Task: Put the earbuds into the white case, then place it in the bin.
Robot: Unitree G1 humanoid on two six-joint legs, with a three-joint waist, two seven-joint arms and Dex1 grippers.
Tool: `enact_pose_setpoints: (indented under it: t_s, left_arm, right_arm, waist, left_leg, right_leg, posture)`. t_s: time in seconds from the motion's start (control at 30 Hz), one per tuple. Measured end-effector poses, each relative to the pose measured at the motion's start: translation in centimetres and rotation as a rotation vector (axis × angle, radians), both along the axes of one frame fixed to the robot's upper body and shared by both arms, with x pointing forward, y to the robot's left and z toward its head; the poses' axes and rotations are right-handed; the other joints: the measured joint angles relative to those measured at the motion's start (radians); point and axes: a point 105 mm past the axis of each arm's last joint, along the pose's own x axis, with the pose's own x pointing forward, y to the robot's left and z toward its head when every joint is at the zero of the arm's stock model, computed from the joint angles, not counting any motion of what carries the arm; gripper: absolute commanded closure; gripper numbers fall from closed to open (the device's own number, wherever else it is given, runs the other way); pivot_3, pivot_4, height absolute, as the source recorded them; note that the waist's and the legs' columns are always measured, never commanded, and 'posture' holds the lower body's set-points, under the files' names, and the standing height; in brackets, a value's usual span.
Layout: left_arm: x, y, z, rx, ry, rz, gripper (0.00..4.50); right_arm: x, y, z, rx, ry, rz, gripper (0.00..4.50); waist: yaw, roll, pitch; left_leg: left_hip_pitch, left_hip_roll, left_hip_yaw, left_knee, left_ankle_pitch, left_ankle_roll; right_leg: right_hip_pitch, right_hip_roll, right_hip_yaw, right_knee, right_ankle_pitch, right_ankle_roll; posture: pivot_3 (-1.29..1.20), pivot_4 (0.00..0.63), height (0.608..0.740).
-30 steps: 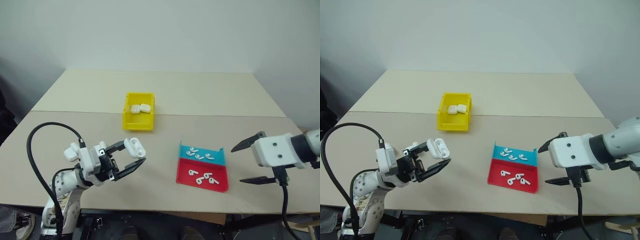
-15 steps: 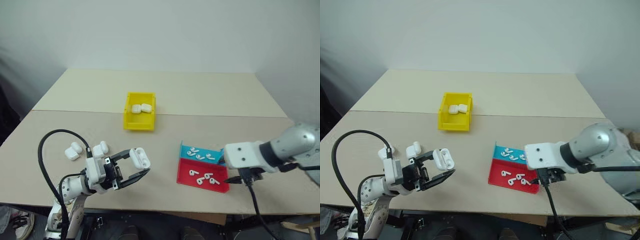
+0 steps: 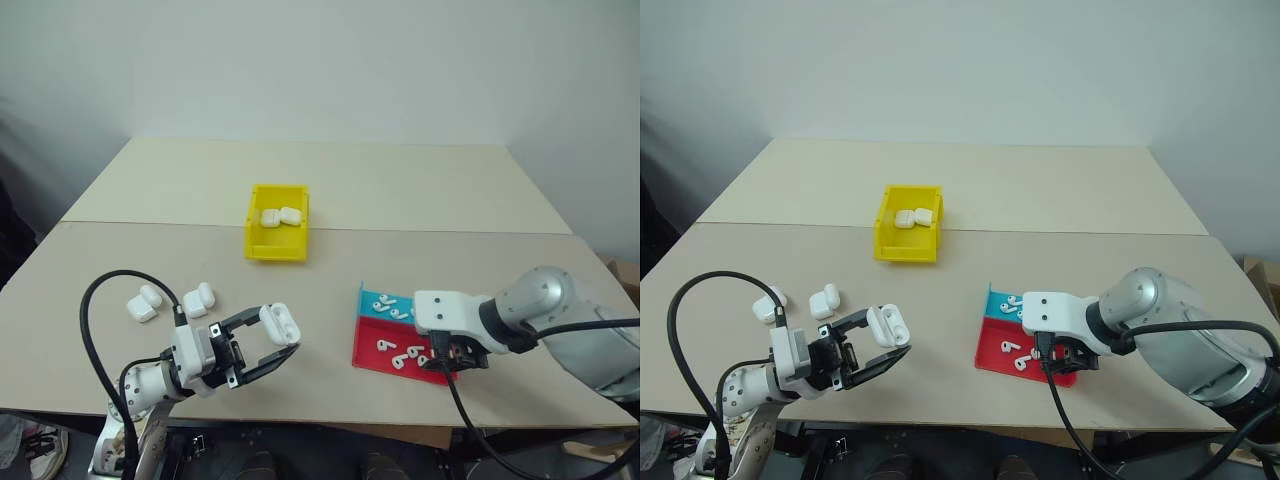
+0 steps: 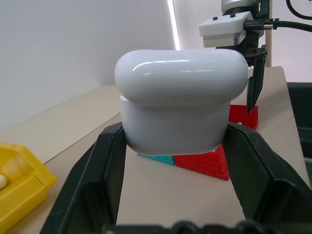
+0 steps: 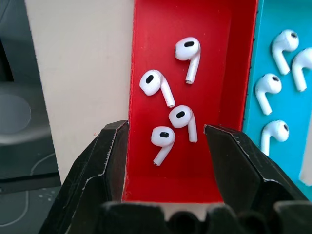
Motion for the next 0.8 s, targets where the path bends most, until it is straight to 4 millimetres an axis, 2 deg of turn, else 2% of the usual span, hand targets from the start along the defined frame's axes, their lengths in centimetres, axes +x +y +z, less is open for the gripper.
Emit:
enact_pose_setpoints:
  t_s: [0.43, 0.57, 0.8]
  left_arm:
    - [0.0, 0.0, 0.1, 0.019, -0.001, 0.003, 1.78]
    - [0.0, -0.1, 0.0, 0.02, 0.003, 0.002, 1.78]
    - [0.1, -0.1, 0.3, 0.015, 0.023, 0.002, 1.78]
  right_arm:
    - [0.1, -0.3, -0.7, -0.024, 0.029, -0.126, 1.55]
    - [0.0, -0.3, -1.3, -0.037, 0.042, -0.143, 2.44]
    - [0.0, -0.4, -1.8, -0.052, 0.034, -0.153, 2.44]
  waist:
    - [-0.001, 0.0, 0.0]
    - [-0.001, 0.0, 0.0]
    - [-0.001, 0.0, 0.0]
  left_leg:
    - [0.0, 0.0, 0.0, 0.0, 0.0, 0.0]
    - [0.0, 0.0, 0.0, 0.0, 0.0, 0.0]
    - [-0.001, 0.0, 0.0, 0.0, 0.0, 0.0]
  right_leg:
    - [0.0, 0.0, 0.0, 0.0, 0.0, 0.0]
    - [-0.001, 0.0, 0.0, 0.0, 0.0, 0.0]
    - [-0.001, 0.0, 0.0, -0.001, 0.0, 0.0]
  posture:
    - [0.0, 0.15, 0.74]
    - [0.0, 0.15, 0.74]
    - [0.0, 0.15, 0.74]
